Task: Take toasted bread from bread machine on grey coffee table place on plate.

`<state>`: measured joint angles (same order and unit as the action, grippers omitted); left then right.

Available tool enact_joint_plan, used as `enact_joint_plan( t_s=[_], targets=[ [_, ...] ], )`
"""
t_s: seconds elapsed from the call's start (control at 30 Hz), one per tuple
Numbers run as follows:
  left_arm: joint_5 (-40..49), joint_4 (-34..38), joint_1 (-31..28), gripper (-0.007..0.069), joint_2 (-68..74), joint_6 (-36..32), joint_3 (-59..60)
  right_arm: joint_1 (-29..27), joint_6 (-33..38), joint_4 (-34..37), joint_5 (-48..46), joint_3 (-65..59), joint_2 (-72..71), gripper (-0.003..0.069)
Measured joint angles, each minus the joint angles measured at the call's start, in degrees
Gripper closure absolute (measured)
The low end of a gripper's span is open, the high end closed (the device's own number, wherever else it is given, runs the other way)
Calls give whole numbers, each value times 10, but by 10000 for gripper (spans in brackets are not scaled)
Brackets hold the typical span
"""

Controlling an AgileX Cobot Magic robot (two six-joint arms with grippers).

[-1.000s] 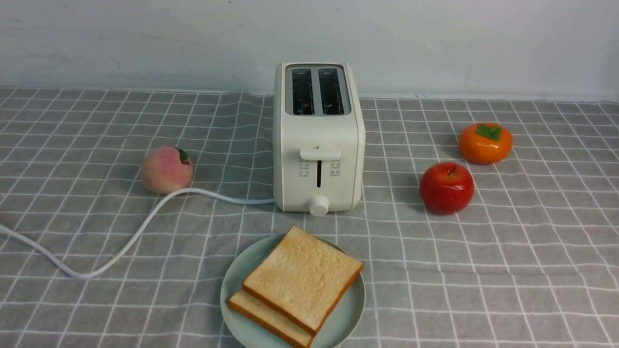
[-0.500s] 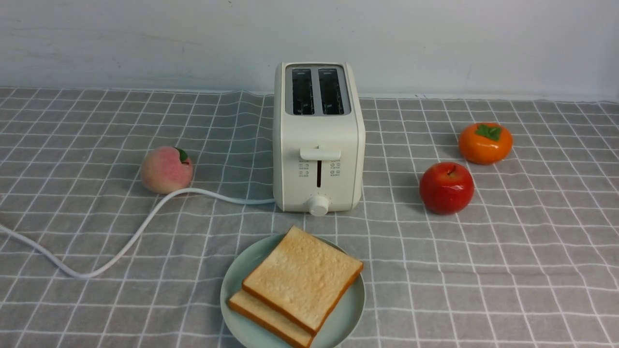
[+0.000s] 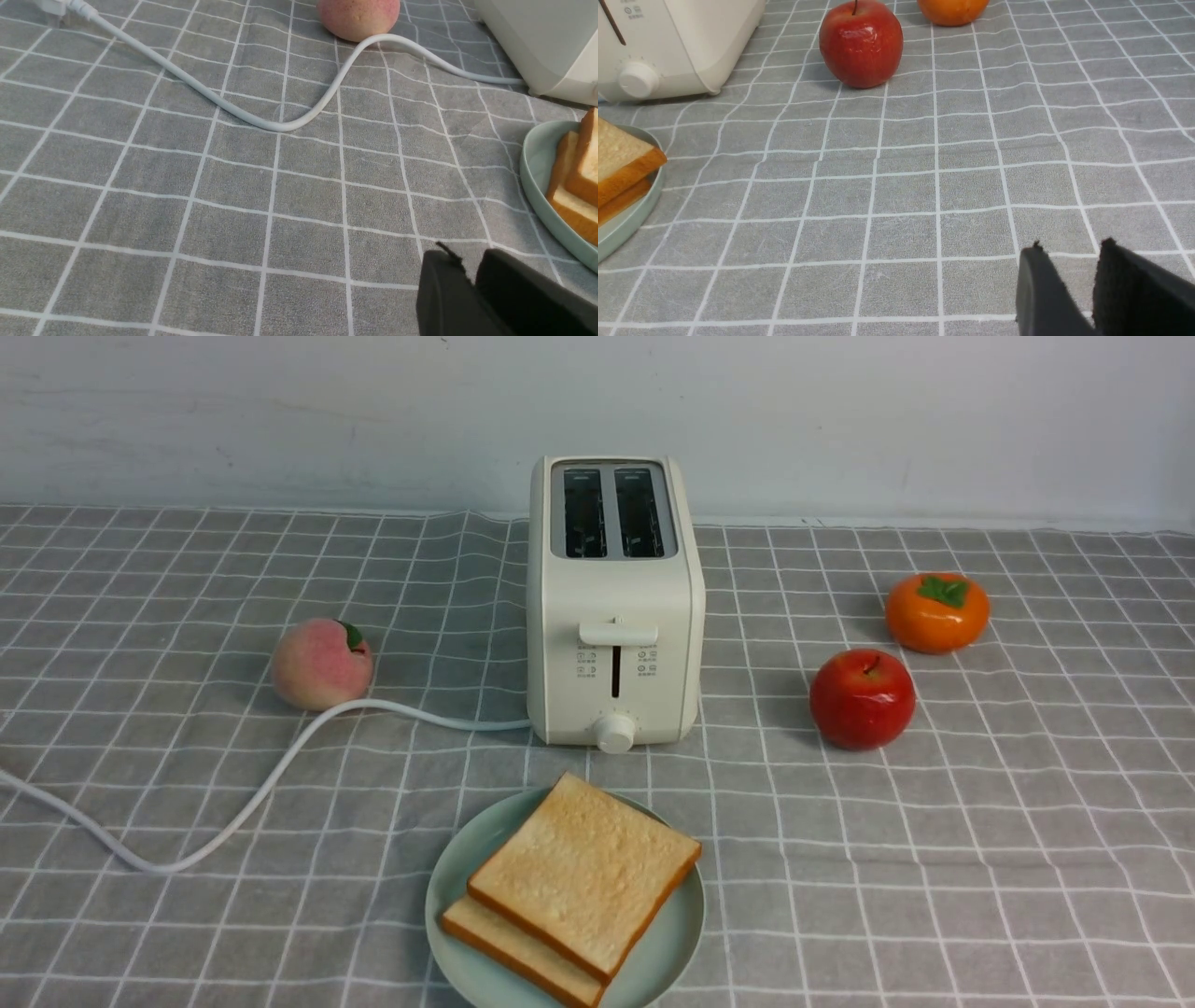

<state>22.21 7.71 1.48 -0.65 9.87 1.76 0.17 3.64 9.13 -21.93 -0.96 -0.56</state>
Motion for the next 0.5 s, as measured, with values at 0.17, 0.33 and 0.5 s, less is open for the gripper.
enact_joint_plan(
  t_s=[0.17,0.33,0.5],
  targets=[
    [0,0,0,516,0,0,0,0,0,0,0,0,0,464],
    [0,0,0,514,0,0,0,0,1,0,0,0,0,457],
    [0,0,0,512,0,0,0,0,1,0,0,0,0,452]
  ],
)
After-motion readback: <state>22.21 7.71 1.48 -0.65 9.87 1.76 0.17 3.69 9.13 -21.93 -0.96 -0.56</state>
